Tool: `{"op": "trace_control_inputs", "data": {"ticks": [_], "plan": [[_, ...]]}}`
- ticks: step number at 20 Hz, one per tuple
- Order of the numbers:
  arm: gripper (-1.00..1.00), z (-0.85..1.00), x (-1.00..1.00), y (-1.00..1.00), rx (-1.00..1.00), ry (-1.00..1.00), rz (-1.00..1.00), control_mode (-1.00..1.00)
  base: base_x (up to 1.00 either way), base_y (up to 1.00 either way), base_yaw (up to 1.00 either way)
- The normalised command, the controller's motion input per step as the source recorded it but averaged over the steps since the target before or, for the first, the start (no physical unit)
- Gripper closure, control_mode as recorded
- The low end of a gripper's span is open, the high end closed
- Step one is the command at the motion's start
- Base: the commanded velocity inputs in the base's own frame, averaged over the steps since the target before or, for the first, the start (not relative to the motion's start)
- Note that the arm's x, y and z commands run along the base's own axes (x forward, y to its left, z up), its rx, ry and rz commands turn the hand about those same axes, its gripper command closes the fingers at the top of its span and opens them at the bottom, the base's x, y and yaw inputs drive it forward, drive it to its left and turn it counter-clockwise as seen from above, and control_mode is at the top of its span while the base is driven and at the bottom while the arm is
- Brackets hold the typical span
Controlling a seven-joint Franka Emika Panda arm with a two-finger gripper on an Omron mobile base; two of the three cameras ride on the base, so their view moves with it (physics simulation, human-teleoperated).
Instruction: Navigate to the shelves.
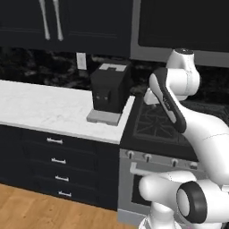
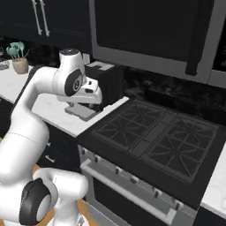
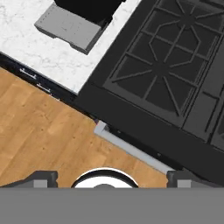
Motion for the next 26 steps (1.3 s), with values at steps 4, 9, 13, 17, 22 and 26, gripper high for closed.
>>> {"op": "trace_control_inputs", "data": {"ticks": [4,9,13,17,22,26], "plan": [[-1.0,0.0,0.0,0.0,0.0,0.0,0.0,1.0,-0.21,0.0,0.61],[-1.0,0.0,0.0,0.0,0.0,0.0,0.0,1.0,-0.11,0.0,0.62],[-1.0,0.0,0.0,0.0,0.0,0.0,0.0,1.0,-0.02,0.0,0.62],[-1.0,0.0,0.0,0.0,0.0,0.0,0.0,1.0,-0.01,0.0,0.63],[-1.0,0.0,0.0,0.0,0.0,0.0,0.0,1.0,0.0,0.0,0.66],[-1.0,0.0,0.0,0.0,0.0,0.0,0.0,1.0,0.0,0.0,0.75]]}}
